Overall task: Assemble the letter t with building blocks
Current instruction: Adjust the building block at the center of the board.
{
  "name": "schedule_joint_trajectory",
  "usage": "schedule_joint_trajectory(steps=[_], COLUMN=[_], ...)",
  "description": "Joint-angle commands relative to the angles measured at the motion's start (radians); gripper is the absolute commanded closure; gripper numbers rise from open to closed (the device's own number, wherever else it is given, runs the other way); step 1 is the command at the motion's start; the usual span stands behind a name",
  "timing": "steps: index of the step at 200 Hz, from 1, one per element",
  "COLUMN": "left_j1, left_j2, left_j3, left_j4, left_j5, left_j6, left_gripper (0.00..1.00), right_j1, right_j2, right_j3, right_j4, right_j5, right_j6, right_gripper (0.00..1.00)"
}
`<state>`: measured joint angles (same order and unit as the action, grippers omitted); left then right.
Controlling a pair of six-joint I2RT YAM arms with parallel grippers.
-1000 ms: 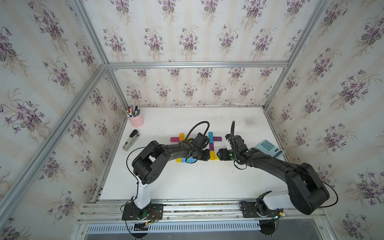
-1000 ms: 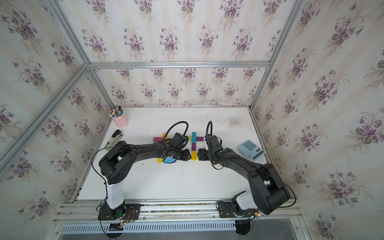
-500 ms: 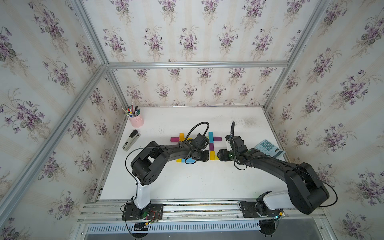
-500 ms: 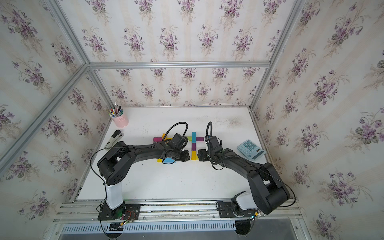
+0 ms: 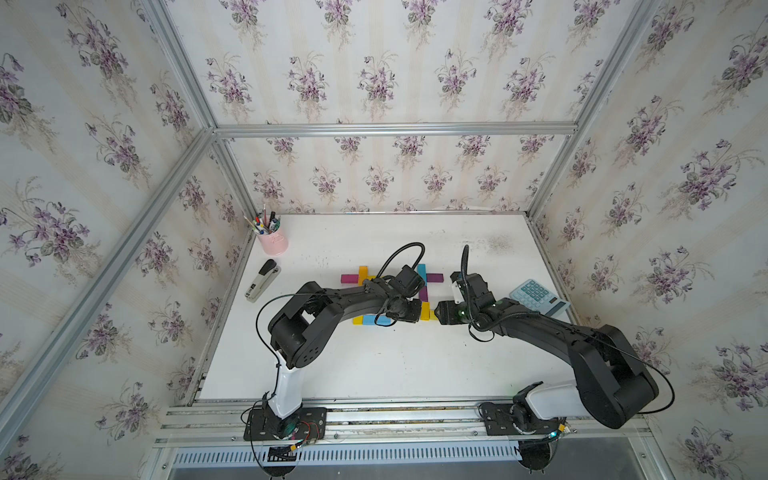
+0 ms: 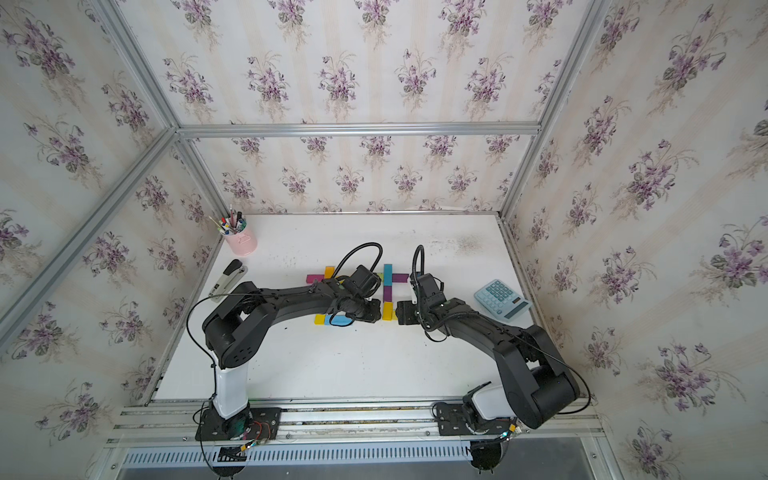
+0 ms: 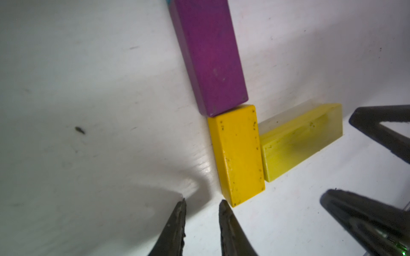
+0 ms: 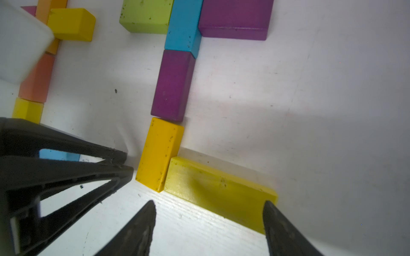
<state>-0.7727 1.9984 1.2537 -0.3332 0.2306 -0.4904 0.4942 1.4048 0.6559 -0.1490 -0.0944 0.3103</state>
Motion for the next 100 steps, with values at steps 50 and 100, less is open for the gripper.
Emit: schedule_joint_trajectory(steps=[50,100], left_j1=[-0.007,-0.007], left_j2=[0.052,0.055], left_j3=[-0.004,-0.002], left_j4=[-0.177,-0.186], left_j5=[-0.072,-0.070], left_j6=[-0.010,-0.003], left_gripper=[0.67,0.68], right_j1=[0.000,0.000], right_j2=[-0.029,-0.018], right_j3=[0.009,0.013], right_j4=[0.014,0.018], right_j5=[0.018,0.007], right_j6=[-0.020,-0.017], right_gripper=[0.24,0.24])
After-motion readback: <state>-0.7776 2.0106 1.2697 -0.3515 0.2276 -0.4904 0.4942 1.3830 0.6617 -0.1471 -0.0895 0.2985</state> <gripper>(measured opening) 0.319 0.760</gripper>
